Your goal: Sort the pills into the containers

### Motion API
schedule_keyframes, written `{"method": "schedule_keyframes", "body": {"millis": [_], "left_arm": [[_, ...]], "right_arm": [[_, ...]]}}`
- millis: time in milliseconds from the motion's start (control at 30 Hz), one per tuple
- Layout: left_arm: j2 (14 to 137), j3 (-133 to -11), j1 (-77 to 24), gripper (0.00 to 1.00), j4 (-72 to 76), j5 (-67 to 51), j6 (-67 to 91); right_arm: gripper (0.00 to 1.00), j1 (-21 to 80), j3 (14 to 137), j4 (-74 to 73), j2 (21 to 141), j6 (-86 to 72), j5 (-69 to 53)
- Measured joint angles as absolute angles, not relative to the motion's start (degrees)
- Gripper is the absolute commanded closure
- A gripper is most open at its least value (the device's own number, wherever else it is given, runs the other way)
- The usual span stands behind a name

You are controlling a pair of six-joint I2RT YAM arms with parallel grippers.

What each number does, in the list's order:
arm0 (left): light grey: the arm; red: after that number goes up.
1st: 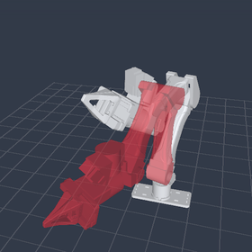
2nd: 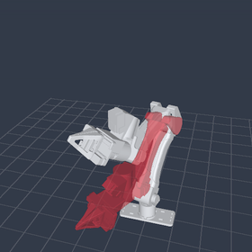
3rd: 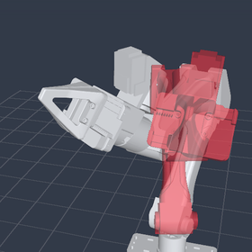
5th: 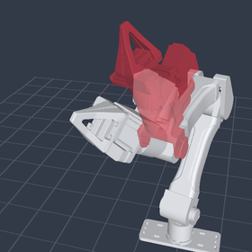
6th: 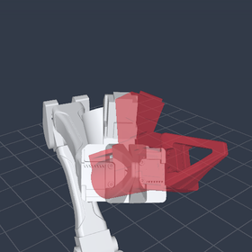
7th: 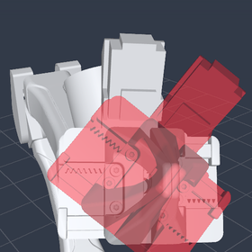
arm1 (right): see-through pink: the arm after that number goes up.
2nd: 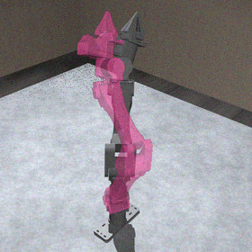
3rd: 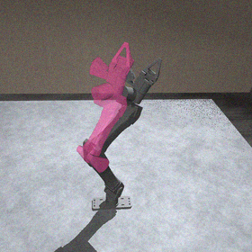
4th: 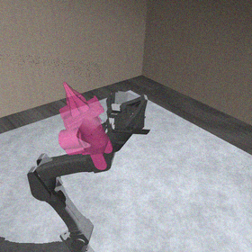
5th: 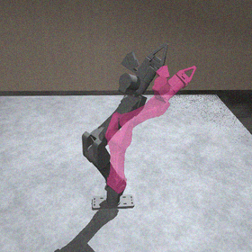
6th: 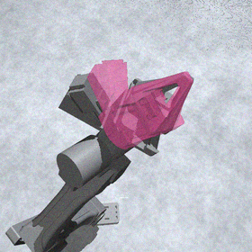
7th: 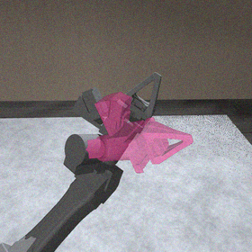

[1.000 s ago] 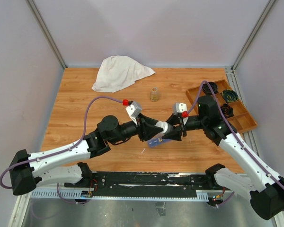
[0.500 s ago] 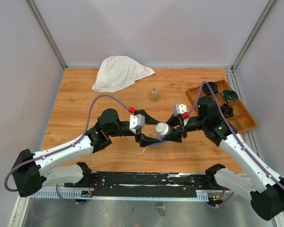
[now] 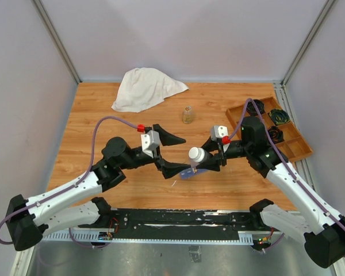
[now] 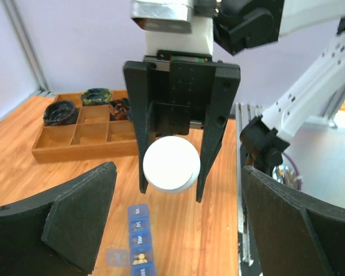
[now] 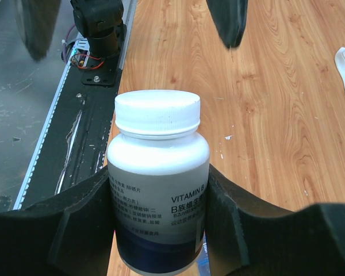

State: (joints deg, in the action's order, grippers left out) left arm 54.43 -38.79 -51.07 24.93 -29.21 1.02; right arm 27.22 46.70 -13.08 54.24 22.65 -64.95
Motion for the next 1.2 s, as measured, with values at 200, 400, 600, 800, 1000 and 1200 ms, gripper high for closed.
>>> {"method": "schedule_keyframes", "body": {"millis": [200, 400, 600, 800, 1000, 1200], "left_arm": [[46.57, -33.43, -51.13, 0.16, 29.12, -19.79, 16.67], [46.13, -37.89, -65.69, 0.14, 20.71, 4.1, 22.41], [54.3, -49.19, -74.83, 0.14, 9.74, 22.06, 22.5], [59.35, -52.12, -75.2, 0.16, 3.62, 28.51, 22.31], [61.28, -53.91, -75.24, 0.33, 1.58, 29.74, 21.82], [62.11, -54.52, -75.24, 0.41, 0.93, 29.52, 21.61]], "right_arm": [[0.98, 27.22, 46.7, -13.06, 54.24, 22.65, -64.93], [0.98, 27.22, 46.7, -13.06, 54.28, 22.65, -64.6], [0.98, 27.22, 46.7, -13.04, 54.35, 22.65, -64.31], [0.98, 27.22, 46.7, -13.04, 54.35, 22.65, -64.29], [0.99, 27.2, 46.7, -13.04, 54.35, 22.65, -64.29], [0.98, 26.87, 46.7, -12.99, 54.33, 22.65, -64.29]]}}
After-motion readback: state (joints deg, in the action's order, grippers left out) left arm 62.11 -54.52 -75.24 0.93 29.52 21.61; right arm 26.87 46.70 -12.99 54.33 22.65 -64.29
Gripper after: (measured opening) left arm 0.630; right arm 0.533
